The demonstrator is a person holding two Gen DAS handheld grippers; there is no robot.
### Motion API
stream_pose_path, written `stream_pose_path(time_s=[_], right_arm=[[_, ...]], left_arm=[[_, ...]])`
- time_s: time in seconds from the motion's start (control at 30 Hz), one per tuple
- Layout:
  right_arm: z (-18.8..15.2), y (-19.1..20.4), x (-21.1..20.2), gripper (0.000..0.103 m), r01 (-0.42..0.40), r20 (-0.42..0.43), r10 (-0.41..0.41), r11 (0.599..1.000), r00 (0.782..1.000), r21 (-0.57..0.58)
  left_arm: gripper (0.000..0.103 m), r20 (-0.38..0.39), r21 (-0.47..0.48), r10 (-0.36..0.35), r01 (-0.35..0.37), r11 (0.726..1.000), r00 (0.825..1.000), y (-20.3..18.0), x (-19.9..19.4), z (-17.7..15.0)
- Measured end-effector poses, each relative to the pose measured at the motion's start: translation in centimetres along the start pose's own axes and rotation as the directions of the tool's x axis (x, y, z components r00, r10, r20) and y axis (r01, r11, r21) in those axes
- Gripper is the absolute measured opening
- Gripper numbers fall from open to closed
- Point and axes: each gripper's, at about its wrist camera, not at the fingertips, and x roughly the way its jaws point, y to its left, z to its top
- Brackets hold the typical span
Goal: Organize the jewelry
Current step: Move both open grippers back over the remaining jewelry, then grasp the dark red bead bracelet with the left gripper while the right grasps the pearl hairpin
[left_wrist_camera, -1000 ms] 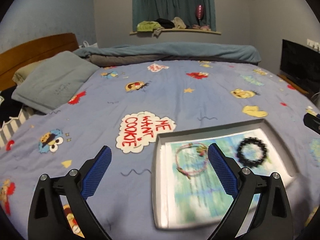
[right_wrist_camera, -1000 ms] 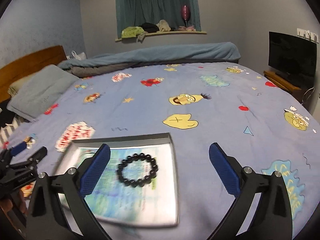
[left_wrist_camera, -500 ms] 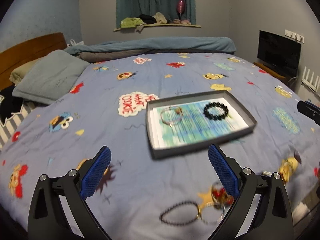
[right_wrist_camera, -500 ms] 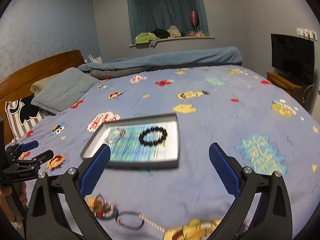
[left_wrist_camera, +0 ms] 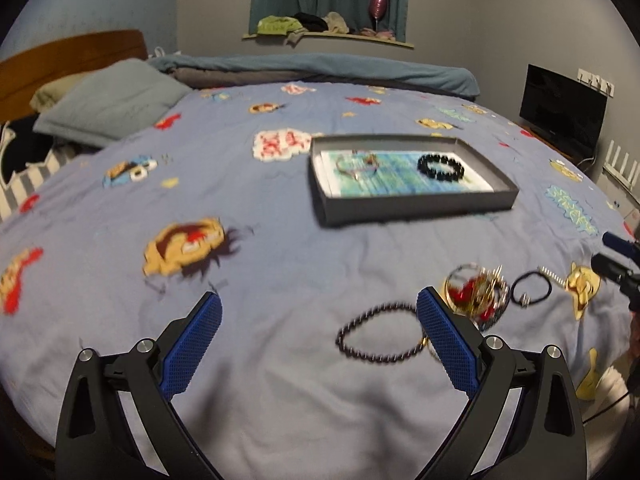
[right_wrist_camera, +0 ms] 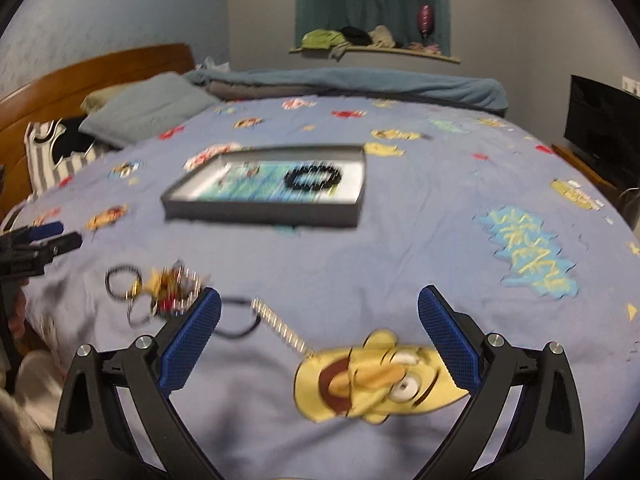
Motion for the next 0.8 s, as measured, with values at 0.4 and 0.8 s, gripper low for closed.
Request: stream_pose_path(time_s=[0.4, 0.8], right_arm=[[-2.8, 0.0, 2.5, 0.084, -0.008, -0.05, 0.006, 0.999, 0.999, -0.037], [-2.8, 1.7, 4.3, 0.038, -0.052, -0.09, 0.038, 0.986, 0.995, -0.159]], left_arm=[[0.094, -0.038, 0.021, -0.034, 0.035, 0.999, 0.999, -0.9, 2.8, -2.0], [0.045, -0.12, 0.165, -0.055, 0.075, 0.983, 0.991, -3.1, 5.7, -1.8]])
